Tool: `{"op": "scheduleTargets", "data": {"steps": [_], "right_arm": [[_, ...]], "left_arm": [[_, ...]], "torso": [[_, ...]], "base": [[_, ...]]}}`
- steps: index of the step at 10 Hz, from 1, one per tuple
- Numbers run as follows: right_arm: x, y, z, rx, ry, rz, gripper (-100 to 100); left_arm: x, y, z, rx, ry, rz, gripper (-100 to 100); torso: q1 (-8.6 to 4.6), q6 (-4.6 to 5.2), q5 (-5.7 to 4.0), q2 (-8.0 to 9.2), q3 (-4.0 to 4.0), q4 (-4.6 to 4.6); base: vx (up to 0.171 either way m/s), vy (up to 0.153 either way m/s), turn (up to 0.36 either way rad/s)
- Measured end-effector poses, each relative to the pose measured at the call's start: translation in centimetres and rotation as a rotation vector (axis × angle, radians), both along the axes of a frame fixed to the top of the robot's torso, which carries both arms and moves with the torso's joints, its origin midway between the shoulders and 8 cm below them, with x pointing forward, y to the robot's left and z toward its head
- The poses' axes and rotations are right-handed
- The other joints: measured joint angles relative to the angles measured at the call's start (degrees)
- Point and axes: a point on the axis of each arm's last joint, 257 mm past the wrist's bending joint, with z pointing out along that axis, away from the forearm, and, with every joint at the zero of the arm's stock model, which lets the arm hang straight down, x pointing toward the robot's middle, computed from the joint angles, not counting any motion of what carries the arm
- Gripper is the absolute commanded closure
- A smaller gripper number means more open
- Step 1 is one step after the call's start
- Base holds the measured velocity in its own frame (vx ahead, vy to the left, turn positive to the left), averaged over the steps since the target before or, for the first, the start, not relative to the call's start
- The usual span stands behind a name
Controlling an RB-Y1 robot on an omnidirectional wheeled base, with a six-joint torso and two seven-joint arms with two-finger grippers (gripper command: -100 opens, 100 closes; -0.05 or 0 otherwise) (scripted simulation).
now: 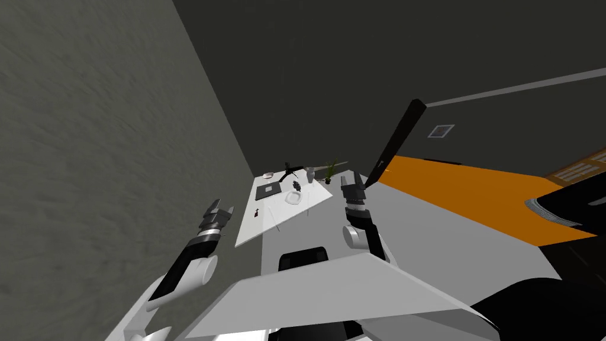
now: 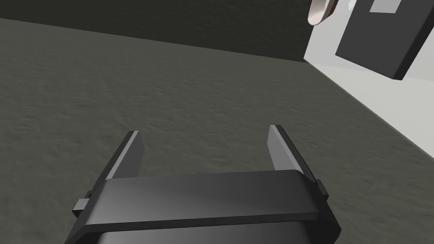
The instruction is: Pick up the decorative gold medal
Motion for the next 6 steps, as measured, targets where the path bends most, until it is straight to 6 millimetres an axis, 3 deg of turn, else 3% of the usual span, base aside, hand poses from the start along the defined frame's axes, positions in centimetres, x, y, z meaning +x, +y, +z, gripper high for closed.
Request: {"op": "scheduleTargets", "data": {"steps": [6], "right_arm": [[0.0,0.0,0.0,0.000,0.000,0.000,0]], "left_arm": [[-2.6,9.9,-5.9,-0.141,0.165,0.162,-100]], "torso": [[0.03,-0.01,0.01,-0.02,-0.01,-0.01]], "base": [[0.001,-0.045,-0.197]]}}
